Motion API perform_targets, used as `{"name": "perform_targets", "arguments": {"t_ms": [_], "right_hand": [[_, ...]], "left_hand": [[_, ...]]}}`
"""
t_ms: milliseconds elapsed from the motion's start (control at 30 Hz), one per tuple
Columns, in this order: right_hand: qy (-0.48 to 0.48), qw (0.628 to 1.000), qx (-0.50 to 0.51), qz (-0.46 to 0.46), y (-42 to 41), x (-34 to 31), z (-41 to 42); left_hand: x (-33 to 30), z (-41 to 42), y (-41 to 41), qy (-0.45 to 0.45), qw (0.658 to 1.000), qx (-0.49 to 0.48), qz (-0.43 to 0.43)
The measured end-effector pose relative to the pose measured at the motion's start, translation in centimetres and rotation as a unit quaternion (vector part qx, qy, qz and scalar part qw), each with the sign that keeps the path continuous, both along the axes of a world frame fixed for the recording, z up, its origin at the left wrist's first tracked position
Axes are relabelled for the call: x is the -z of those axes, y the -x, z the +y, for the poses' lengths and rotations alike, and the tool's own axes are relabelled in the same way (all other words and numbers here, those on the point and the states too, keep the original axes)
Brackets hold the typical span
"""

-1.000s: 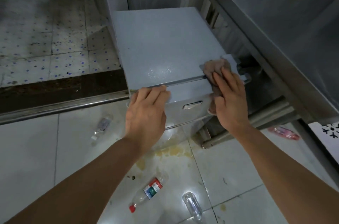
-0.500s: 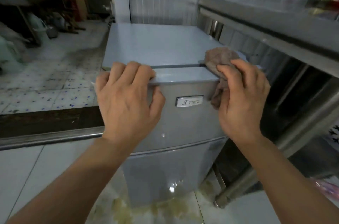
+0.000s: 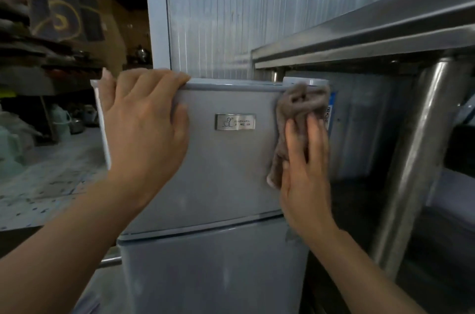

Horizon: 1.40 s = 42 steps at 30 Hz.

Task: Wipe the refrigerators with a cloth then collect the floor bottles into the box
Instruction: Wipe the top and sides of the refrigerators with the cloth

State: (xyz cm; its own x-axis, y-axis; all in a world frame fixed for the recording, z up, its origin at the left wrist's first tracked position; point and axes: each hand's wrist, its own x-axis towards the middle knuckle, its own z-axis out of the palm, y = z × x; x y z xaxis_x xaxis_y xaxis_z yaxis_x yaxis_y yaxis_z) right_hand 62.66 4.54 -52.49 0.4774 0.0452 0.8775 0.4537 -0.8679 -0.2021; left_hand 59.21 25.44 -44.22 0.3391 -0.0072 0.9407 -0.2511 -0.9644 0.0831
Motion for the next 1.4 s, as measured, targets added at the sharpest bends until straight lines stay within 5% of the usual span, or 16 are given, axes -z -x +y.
{"name": "perform_targets", "arguments": {"t_ms": [367,567,933,1200,1300,1400], "right_hand": [[-0.043,0.997,0.052,-0.024,-2.6,-4.8,-1.1],[-0.139,0.99,0.024,-0.007,-2.7,0.9,-1.3],[-0.082,0.989,0.089,0.084,1.4,11.9,-2.1],[-0.273,0.961,0.043,0.013,1.8,6.0,4.6],[-0.202,0.979,-0.025,0.002,3.2,7.1,10.3],[-0.034,0.995,-0.085,-0.038,3.7,9.0,11.6]], "left_hand": [[0.4,-0.6,0.2,-0.008,1.0,-0.002,0.016],[0.8,-0.8,0.0,-0.001,1.0,0.01,0.009],[4.5,-1.0,2.2,-0.052,0.995,-0.004,0.09],[7.4,3.7,4.2,-0.03,0.99,-0.059,0.121],[8.3,4.5,4.3,-0.043,0.989,-0.048,0.135],[8.8,4.8,4.2,-0.044,0.989,-0.023,0.137]]}}
